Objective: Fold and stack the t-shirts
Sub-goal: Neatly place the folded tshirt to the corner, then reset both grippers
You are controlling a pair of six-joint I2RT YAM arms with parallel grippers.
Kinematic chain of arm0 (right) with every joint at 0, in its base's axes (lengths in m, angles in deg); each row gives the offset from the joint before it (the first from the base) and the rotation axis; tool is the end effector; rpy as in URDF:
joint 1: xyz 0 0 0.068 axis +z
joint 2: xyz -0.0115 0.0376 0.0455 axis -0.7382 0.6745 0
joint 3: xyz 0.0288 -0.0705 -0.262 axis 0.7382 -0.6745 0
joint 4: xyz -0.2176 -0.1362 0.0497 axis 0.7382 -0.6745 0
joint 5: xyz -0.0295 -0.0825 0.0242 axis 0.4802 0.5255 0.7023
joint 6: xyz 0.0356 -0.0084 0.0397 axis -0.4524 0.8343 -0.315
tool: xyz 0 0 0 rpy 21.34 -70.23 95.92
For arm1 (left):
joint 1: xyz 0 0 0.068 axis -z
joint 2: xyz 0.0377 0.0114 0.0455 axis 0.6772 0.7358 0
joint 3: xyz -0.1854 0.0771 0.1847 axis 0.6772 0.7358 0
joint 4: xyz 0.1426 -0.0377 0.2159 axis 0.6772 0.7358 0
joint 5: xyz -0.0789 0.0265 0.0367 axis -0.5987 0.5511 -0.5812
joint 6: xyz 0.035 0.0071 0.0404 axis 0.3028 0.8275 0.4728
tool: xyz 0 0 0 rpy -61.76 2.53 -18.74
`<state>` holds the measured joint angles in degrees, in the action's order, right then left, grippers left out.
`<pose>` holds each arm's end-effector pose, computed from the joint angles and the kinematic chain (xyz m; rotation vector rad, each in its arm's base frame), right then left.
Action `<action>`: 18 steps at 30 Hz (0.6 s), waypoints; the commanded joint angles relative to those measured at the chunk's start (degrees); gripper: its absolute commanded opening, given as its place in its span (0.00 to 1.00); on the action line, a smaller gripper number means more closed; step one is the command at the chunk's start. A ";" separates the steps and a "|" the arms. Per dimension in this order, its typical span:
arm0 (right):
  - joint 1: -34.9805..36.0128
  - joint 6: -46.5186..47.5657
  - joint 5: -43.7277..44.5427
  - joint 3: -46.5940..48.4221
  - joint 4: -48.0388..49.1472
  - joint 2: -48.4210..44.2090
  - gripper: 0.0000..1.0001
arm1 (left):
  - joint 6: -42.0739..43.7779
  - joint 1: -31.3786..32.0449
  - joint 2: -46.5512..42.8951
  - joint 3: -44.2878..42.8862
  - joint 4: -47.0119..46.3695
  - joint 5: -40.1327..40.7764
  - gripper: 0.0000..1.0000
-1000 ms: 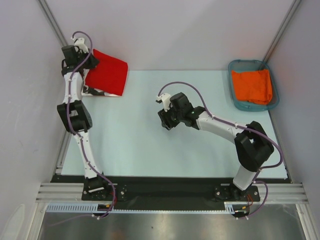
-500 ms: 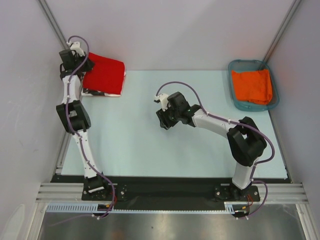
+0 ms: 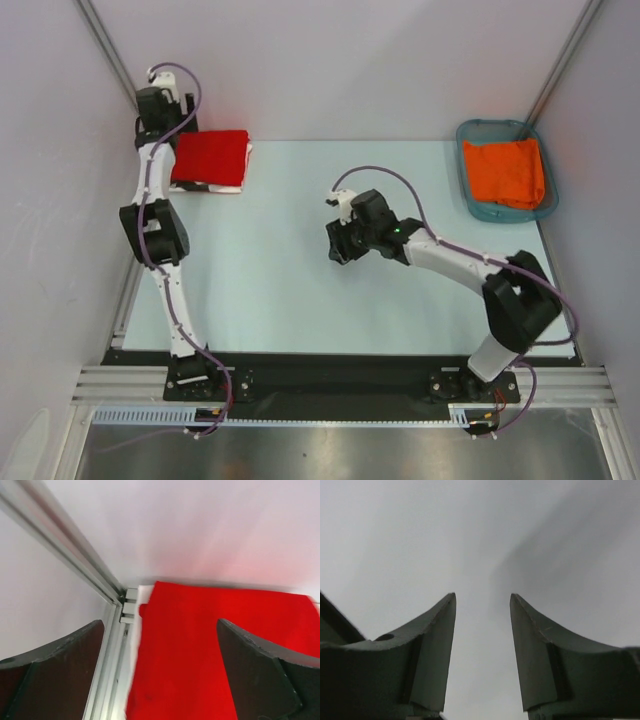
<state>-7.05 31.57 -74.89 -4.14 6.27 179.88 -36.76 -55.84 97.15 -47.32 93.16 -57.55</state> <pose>0.2804 0.2487 0.2341 -0.8577 2.2266 0.6012 0.5655 0.1308 0.2844 -0.0589 1.8788 0.1971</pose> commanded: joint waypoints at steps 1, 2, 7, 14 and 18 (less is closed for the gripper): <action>-1.51 -8.86 1.83 -4.80 3.79 -10.38 0.52 | 5.55 7.31 -14.17 2.07 1.40 8.70 1.00; -2.82 -11.15 2.71 -9.43 6.15 -13.01 0.53 | 2.85 8.37 -18.10 2.95 3.33 8.52 1.00; -9.58 -31.09 5.01 -25.88 13.38 -30.38 0.58 | -17.45 12.68 -38.31 32.08 2.75 -10.92 1.00; -13.99 -48.95 7.64 -45.14 19.78 -50.63 0.66 | -41.26 24.36 -70.66 78.94 -12.55 -25.66 1.00; -15.31 -57.99 8.43 -53.31 19.89 -59.86 0.75 | -56.30 26.83 -89.29 106.48 -29.89 -30.06 1.00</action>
<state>-21.37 -15.16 -68.42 -53.99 22.33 125.26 -76.91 -29.42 15.58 45.83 76.25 -81.92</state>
